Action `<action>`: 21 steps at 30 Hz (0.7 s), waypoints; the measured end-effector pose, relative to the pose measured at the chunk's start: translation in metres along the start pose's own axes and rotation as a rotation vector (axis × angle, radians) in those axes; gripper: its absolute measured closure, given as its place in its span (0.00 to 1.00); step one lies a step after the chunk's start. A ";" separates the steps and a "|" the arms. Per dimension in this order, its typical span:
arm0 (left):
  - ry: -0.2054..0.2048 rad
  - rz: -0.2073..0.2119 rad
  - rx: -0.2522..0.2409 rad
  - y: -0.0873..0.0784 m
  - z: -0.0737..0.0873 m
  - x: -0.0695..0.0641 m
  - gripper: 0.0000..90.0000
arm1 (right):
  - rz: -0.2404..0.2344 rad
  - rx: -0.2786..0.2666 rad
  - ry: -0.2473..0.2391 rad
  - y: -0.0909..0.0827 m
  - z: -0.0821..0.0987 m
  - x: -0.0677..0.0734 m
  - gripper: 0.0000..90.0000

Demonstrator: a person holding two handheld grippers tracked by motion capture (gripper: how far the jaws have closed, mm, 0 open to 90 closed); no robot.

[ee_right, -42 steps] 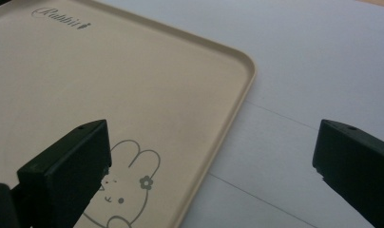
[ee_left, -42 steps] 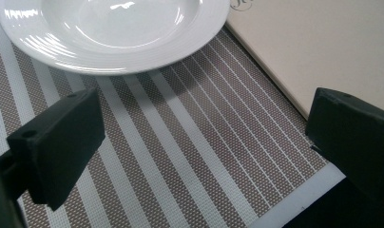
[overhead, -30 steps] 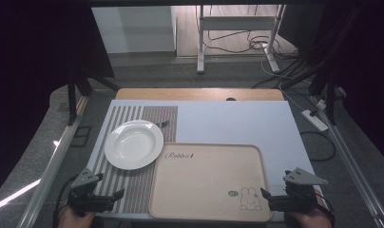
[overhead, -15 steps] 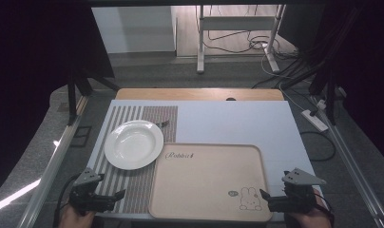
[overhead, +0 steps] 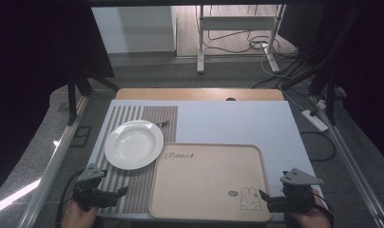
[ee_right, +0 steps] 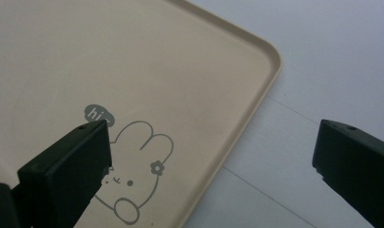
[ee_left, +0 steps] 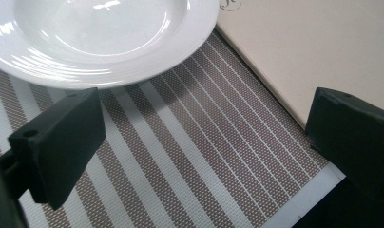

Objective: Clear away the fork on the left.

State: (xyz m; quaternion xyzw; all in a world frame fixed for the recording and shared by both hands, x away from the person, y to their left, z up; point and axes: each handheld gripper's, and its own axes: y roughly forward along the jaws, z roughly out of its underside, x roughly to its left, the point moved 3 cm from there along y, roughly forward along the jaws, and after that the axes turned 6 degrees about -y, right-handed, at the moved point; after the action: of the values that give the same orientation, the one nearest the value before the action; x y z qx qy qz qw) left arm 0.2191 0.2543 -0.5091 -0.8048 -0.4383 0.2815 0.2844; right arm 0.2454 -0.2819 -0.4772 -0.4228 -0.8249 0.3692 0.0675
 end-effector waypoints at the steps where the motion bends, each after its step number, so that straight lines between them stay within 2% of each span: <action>1: -0.001 0.007 0.003 0.001 0.000 0.001 0.01 | 0.000 0.000 0.000 0.000 0.000 0.000 0.00; 4: 0.002 0.010 0.004 0.003 -0.002 0.002 0.01 | -0.002 -0.001 0.001 0.000 0.000 0.000 0.00; 9: 0.007 -0.015 0.026 0.007 -0.007 0.005 0.02 | -0.002 0.001 -0.002 0.000 0.000 0.000 0.00; 21: 0.052 -0.010 0.041 0.023 -0.026 0.010 0.01 | -0.001 0.002 -0.002 0.000 0.000 0.000 0.00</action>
State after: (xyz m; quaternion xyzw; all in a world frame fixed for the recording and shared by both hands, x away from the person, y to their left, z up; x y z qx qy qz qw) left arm 0.2543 0.2473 -0.5100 -0.8036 -0.4288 0.2682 0.3136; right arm 0.2453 -0.2816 -0.4772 -0.4218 -0.8247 0.3706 0.0673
